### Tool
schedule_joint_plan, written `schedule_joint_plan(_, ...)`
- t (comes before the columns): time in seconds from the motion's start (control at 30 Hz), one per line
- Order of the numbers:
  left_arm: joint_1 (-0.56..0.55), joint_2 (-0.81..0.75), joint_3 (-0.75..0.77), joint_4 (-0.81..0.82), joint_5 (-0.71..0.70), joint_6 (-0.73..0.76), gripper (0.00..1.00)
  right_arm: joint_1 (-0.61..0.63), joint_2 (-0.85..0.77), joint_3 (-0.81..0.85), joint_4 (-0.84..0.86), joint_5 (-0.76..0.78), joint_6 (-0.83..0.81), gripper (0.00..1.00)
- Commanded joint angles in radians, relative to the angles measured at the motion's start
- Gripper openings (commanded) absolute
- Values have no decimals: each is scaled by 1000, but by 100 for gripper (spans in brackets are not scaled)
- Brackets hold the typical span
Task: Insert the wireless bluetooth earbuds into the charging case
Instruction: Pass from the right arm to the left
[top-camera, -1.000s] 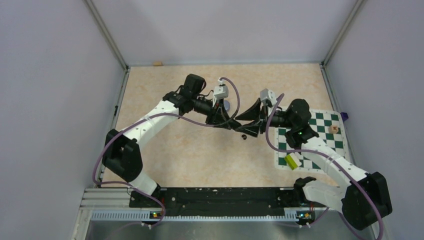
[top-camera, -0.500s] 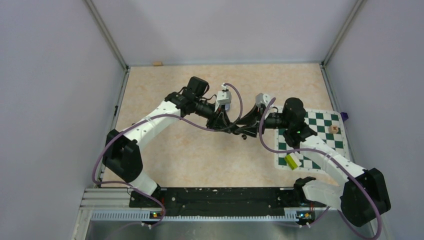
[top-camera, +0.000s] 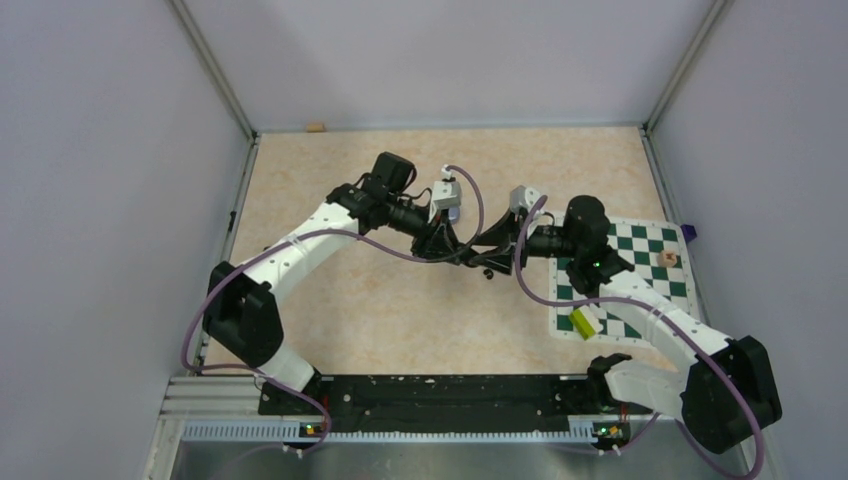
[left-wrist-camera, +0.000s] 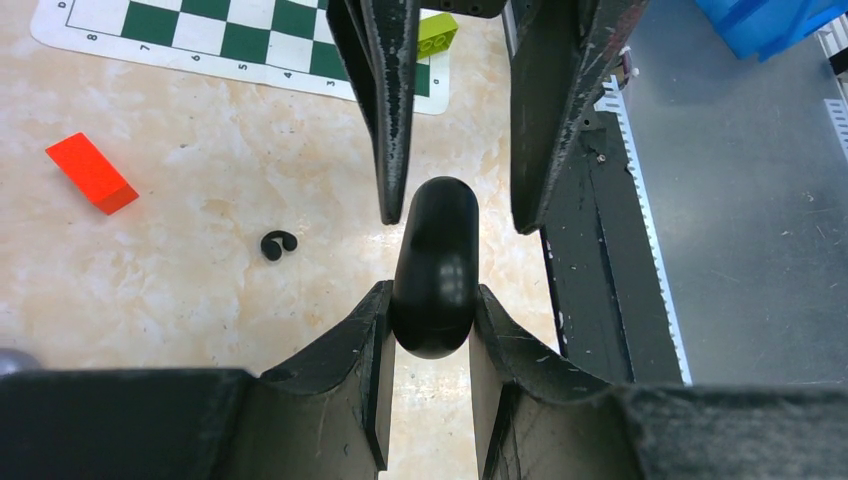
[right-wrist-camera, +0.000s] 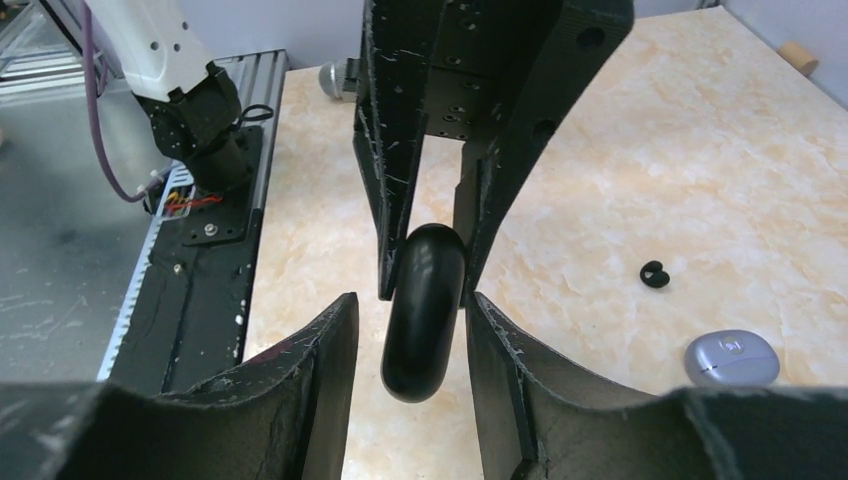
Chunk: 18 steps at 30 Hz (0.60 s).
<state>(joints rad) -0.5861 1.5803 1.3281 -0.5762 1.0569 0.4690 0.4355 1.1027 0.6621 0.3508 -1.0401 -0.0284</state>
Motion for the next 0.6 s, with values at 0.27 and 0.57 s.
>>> schedule_joint_plan(0.27, 2, -77, 0, 62, 23, -14, 4, 13, 2, 26, 34, 28, 14, 40)
schedule_joint_plan(0.57, 2, -72, -4, 73, 16, -27, 7, 14, 3, 28, 57, -28, 70, 16)
